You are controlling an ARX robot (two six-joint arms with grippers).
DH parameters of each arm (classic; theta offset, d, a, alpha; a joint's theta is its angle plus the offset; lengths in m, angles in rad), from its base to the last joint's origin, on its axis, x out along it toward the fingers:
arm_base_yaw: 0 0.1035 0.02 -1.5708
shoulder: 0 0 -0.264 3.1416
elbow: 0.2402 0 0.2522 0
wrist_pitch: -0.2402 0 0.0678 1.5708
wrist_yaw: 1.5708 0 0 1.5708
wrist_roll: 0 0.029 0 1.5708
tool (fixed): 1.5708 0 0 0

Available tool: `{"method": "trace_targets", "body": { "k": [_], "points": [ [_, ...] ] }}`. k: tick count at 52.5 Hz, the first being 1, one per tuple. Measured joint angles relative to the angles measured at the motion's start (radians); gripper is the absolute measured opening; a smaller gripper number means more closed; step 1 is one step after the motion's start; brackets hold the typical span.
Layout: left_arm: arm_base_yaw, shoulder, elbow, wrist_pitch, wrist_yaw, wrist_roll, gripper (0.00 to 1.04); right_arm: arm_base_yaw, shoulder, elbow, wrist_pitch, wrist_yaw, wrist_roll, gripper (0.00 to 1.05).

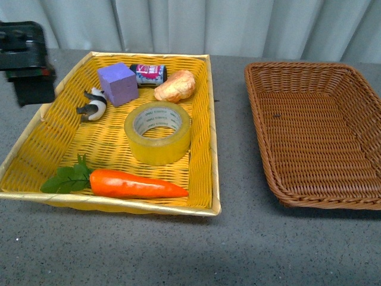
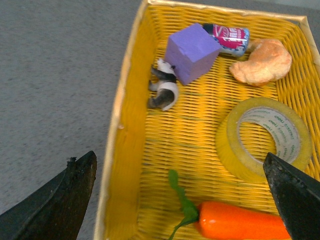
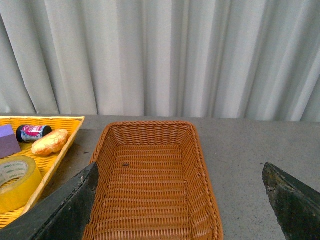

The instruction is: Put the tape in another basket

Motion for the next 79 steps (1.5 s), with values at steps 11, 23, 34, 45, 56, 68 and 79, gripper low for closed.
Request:
{"method": "trace_targets", "body": {
  "k": [11,23,34,45,56,68,79],
  "points": [
    [-0.052,0.215,0.174,-0.021,0.069,-0.01,0.98,0.0,0.0,0.0,0.0,0.0,0.0,0.96],
    [-0.097,0.394,0.293,-0.038,0.04,-0.042,0.98,0.0,0.0,0.0,0.0,0.0,0.0,0.96],
    [-0.096,0.542,0.391,-0.102,0.035,-0.115,0.98,0.0,0.0,0.0,0.0,0.0,0.0,0.96],
    [-0.091,0.628,0.464,-0.137,0.032,-0.17,0.98,0.0,0.0,0.0,0.0,0.0,0.0,0.96],
    [-0.091,0.653,0.474,-0.139,0.036,-0.175,0.98,0.0,0.0,0.0,0.0,0.0,0.0,0.96],
    [-0.088,0.67,0.475,-0.151,0.032,-0.187,0.71,0.0,0.0,0.0,0.0,0.0,0.0,0.96],
    [-0.092,0.672,0.489,-0.171,0.051,-0.203,0.41,0.0,0.0,0.0,0.0,0.0,0.0,0.96]
  ]
}}
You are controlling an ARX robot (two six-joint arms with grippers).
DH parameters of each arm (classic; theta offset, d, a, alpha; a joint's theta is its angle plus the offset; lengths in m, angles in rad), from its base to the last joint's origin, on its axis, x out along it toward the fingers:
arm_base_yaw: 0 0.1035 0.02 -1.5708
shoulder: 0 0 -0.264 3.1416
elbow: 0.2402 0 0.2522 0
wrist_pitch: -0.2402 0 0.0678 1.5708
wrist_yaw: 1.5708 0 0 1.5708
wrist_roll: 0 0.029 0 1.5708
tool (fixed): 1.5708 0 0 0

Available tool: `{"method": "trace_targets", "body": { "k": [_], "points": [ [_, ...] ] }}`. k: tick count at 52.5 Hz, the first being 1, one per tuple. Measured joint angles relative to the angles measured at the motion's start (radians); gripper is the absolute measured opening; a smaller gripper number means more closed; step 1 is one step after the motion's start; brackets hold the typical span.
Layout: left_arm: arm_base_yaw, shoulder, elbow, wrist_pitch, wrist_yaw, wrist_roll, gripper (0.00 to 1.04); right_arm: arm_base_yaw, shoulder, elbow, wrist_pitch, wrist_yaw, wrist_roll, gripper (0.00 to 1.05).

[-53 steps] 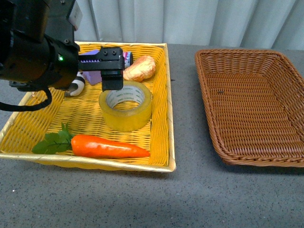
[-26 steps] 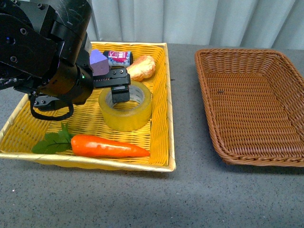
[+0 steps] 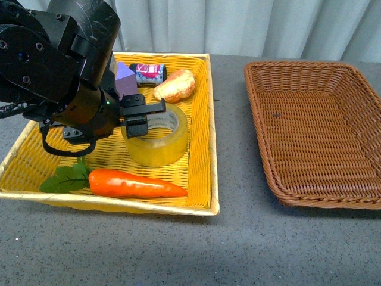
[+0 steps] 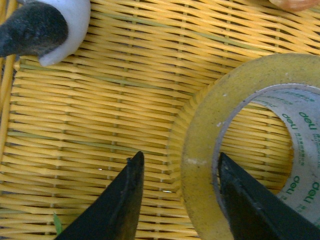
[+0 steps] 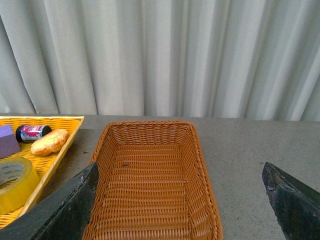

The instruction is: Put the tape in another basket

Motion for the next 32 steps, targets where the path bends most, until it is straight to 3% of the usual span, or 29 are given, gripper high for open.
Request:
{"method": "trace_targets", "body": {
  "k": [9,21,32],
  "points": [
    [-0.009,0.0,0.008,-0.004,-0.001,-0.015,0.18,0.0,0.0,0.0,0.0,0.0,0.0,0.96],
    [-0.012,-0.022,0.013,-0.004,0.003,-0.024,0.16,0.0,0.0,0.0,0.0,0.0,0.0,0.96],
    [-0.011,-0.142,0.037,0.028,0.154,0.154,0.16,0.0,0.0,0.0,0.0,0.0,0.0,0.96]
  ]
}}
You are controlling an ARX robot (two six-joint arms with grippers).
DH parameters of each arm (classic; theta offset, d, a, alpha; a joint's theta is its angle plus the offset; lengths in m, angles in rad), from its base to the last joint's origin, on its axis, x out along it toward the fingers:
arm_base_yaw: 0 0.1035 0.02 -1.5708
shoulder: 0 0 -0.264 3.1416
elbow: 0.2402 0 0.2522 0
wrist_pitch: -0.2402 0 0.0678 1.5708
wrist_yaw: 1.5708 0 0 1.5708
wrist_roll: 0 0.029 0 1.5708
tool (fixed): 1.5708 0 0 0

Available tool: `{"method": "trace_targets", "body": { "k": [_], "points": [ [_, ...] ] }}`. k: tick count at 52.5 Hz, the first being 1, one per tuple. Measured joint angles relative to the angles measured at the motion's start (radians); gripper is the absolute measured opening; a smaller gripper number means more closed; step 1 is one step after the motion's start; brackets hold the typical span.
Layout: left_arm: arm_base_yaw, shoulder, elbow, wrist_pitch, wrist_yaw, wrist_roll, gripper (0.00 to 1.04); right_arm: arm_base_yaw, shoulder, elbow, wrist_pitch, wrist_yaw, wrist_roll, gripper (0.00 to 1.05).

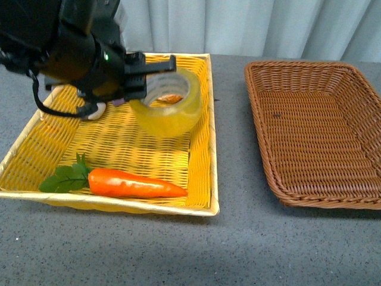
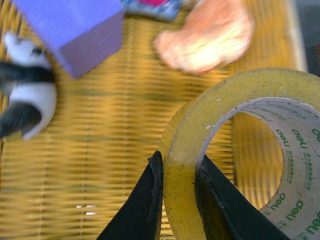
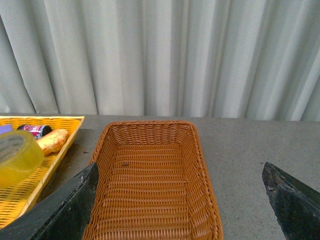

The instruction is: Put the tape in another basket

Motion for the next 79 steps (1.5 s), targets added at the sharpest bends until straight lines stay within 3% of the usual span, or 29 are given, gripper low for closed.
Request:
{"method": "trace_targets", "body": {
  "k": [16,31,46,51,54,62,67,79],
  "points": [
    [-0.082,-0.051,0.138,-0.068,0.204,0.543,0.16,0.0,0.0,0.0,0.0,0.0,0.0,0.96],
    [-0.18,-0.048,0.232,-0.117,0.329,0.796,0.16,0.0,0.0,0.0,0.0,0.0,0.0,0.96],
    [-0.193,-0.046,0.234,-0.117,0.312,0.867,0.16,0.0,0.0,0.0,0.0,0.0,0.0,0.96],
    [-0.19,-0.045,0.234,-0.117,0.307,0.874,0.16,-0.016,0.156,0.11,-0.235,-0.067,-0.055,0.96],
    [-0.19,-0.045,0.234,-0.117,0.306,0.877,0.16,-0.026,0.284,0.168,-0.285,-0.116,-0.08,0.96],
    [-0.192,-0.042,0.234,-0.117,0.309,0.878,0.16,-0.029,0.643,0.318,-0.11,-0.242,-0.061,0.96],
    [-0.192,-0.042,0.234,-0.117,0.308,0.878,0.16,0.015,0.824,0.406,-0.015,-0.224,-0.053,0.96],
    [-0.192,-0.042,0.234,-0.117,0.309,0.878,0.16,0.139,1.164,0.572,0.042,-0.174,-0.054,0.96]
  ]
}}
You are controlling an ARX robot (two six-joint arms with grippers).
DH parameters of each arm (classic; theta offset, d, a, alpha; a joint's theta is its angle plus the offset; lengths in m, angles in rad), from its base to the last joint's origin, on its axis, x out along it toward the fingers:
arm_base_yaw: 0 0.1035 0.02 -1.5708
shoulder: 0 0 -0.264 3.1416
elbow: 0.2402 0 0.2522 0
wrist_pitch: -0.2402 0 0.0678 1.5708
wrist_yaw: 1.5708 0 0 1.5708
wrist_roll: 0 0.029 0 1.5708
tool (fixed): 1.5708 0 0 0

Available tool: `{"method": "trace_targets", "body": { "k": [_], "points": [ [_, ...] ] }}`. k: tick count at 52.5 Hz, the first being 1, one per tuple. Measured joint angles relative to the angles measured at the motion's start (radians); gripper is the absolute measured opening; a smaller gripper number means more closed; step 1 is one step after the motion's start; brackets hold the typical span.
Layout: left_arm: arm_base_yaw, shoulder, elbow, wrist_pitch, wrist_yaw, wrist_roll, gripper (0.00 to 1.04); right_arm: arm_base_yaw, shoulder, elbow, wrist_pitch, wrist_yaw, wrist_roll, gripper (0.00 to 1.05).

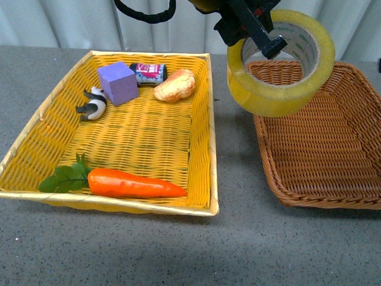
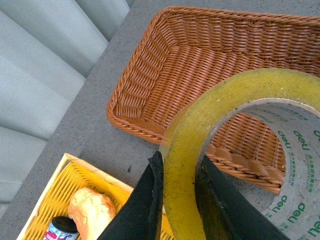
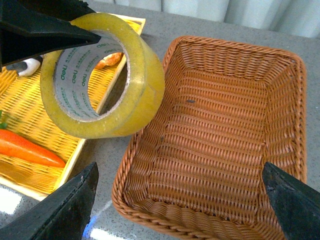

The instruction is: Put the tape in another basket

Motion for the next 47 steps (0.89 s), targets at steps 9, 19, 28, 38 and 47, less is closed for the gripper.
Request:
{"method": "trace_targets", "body": {
  "k": [9,19,28,38,47],
  "points": [
    [0.0,0.0,0.0,0.0,0.0,0.0,0.16,0.048,0.177,0.128,0.011,0.033,0.041,0.96],
    [0.0,0.0,0.0,0.0,0.0,0.0,0.16,0.06,0.301,0.22,0.005,0.053,0.081,0.96],
    [0.0,0.0,0.0,0.0,0.0,0.0,0.16,0.06,0.357,0.255,0.006,0.055,0.099,0.96],
    [0.0,0.0,0.0,0.0,0.0,0.0,0.16,0.061,0.383,0.272,0.007,0.056,0.115,0.79],
    [0.0,0.0,0.0,0.0,-0.001,0.0,0.16,0.071,0.391,0.282,-0.004,0.049,0.133,0.53]
  ]
}}
